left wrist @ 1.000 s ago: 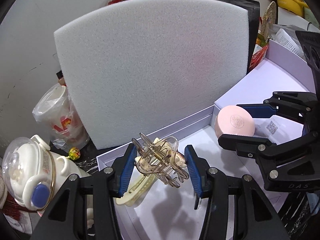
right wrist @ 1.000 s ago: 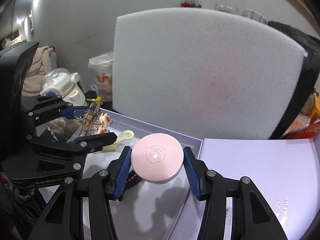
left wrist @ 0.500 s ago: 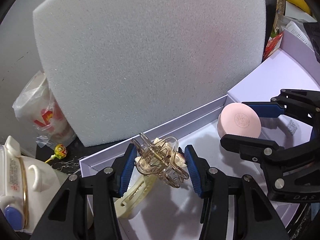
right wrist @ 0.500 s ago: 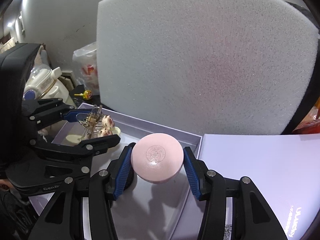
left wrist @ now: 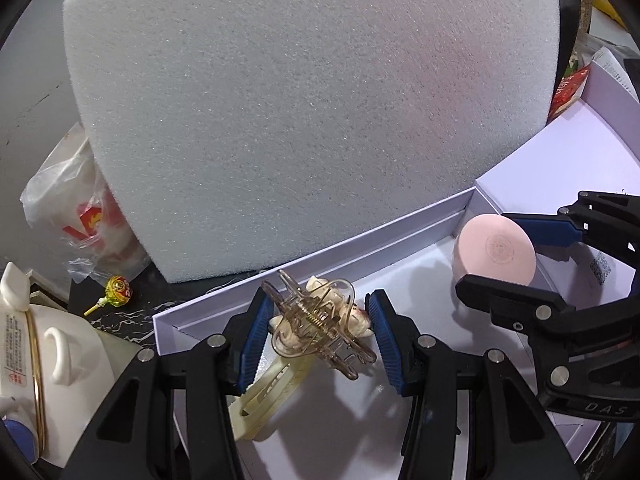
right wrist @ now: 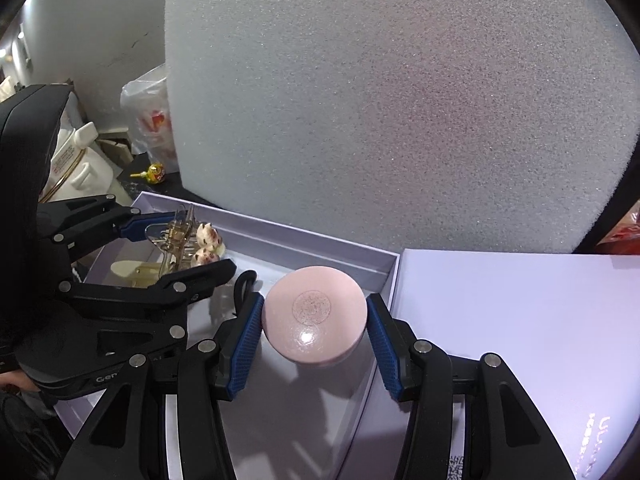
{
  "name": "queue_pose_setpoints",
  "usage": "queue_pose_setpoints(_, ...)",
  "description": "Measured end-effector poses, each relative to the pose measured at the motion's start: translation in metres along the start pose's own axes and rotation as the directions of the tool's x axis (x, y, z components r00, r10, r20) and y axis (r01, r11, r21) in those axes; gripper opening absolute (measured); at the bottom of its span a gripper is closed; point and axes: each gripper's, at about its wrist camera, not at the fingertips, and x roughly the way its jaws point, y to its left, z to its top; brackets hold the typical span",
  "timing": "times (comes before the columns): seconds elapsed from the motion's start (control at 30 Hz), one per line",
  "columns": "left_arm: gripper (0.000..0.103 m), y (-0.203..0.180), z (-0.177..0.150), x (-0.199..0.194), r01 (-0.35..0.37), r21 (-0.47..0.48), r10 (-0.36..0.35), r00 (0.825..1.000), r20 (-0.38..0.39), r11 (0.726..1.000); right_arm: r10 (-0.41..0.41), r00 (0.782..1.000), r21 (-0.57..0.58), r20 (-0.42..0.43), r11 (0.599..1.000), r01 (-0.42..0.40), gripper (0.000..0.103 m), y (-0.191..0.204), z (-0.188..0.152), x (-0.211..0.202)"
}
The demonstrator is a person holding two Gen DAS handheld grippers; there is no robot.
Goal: Organize rigid objects
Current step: 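Open both tools to drop the gold clip and pink compact into the box, then withdraw both open tools from the box back over the table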
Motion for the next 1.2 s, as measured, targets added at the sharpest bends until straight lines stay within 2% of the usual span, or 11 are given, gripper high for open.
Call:
queue_pose_setpoints(0.17,0.049,-0.01,0.0,-0.007,-0.016,0.01,0.016,1.0,-0.001,1.0,0.0,1.0,0.001,-0.003,1.0,0.0,0.052,0.001,-0.001,-0.002)
queue_pose_setpoints(0.27,0.05,-0.012,0.003,-0.004,-0.012,0.01,0.012,1.0,0.008,1.0,0.007,1.0,0.004,0.007,1.0,-0.007,0.058,0.003,0.0,-0.005)
queue_pose_setpoints(0.33,0.05,-0.015,0.003,-0.006,-0.024,0.017,0.023,1.0,0.007,1.0,-0.016,1.0,0.0,0.021,1.0,0.016,0.064,0.004,0.0,-0.01)
queue_pose_setpoints(0.6,0.05,-0.022,-0.001,-0.028,-0.055,0.029,0.054,0.998,0.011,0.998,-0.047,0.998,0.004,0.043,0.999,0.047,0.064,0.001,-0.004,-0.025)
queue_pose_setpoints(0.87,0.05,-0.03,-0.003,-0.053,-0.072,0.026,0.071,0.996,0.059,0.997,-0.062,0.995,0.014,0.076,0.998,0.061,0.064,-0.006,-0.011,-0.053)
queue_pose_setpoints(0.97,0.063,-0.034,-0.002,-0.066,-0.077,0.016,0.075,0.994,0.077,0.997,-0.067,0.993,0.015,0.095,0.998,0.066,0.064,-0.007,-0.013,-0.066)
queue_pose_setpoints(1.03,0.083,-0.034,-0.003,-0.068,-0.082,0.01,0.08,0.993,0.092,0.997,-0.069,0.992,0.012,0.106,0.998,0.068,0.064,-0.006,-0.015,-0.074)
queue_pose_setpoints(1.2,0.084,-0.036,-0.005,-0.085,-0.091,-0.005,0.091,0.989,0.117,0.996,-0.079,0.988,0.019,0.132,0.997,0.077,0.064,-0.007,-0.021,-0.092)
